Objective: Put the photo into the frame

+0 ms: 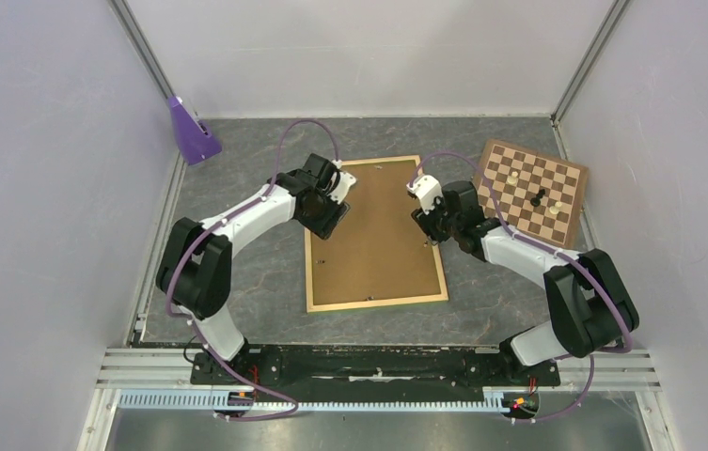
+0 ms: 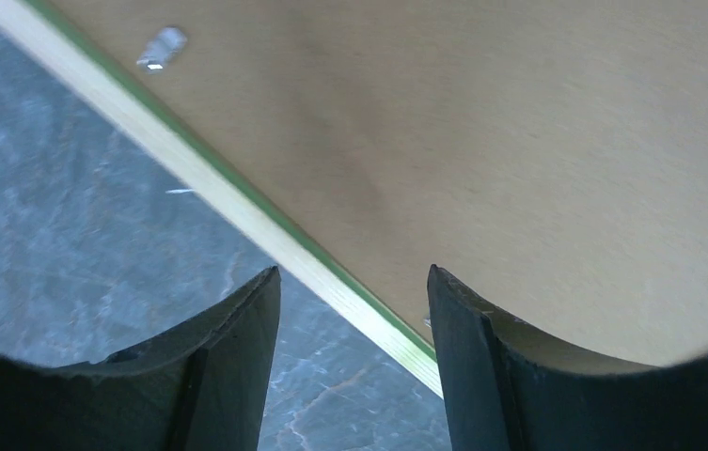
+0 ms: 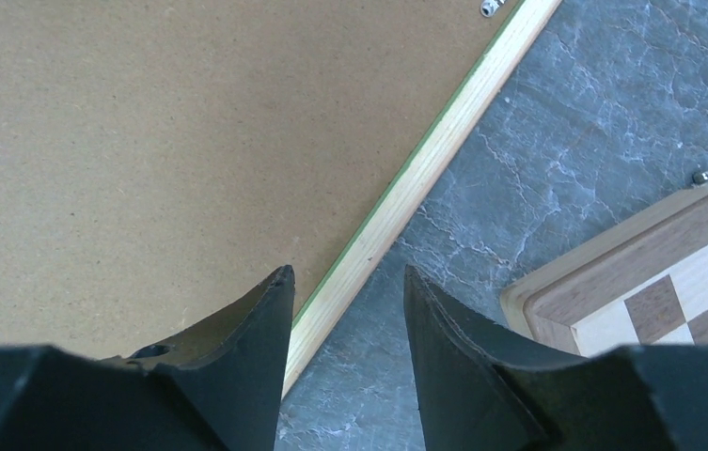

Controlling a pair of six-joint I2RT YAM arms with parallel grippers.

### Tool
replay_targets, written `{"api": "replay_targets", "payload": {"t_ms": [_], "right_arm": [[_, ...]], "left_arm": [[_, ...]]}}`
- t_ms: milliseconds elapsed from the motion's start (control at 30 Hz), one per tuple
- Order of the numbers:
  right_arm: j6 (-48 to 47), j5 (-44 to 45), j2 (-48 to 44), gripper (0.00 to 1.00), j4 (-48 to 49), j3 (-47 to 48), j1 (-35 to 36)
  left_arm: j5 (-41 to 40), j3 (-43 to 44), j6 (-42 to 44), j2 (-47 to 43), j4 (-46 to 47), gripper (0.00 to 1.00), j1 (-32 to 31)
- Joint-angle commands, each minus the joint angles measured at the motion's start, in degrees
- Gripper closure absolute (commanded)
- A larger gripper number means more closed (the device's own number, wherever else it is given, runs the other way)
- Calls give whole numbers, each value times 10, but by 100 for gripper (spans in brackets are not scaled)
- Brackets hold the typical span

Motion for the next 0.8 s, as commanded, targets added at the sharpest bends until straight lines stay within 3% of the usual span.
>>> {"api": "replay_targets", "payload": {"t_ms": [0, 300, 767], "right_arm": [[11, 33, -19, 50, 27, -10, -1], [29, 39, -18, 51, 38, -16, -4], [35, 24, -16, 53, 40, -23, -4]], "left_arm": [[-123, -10, -59, -1, 64, 34, 2], [-156, -9, -90, 2, 85, 34, 26], [30, 34, -174, 98, 51, 38, 120]]}}
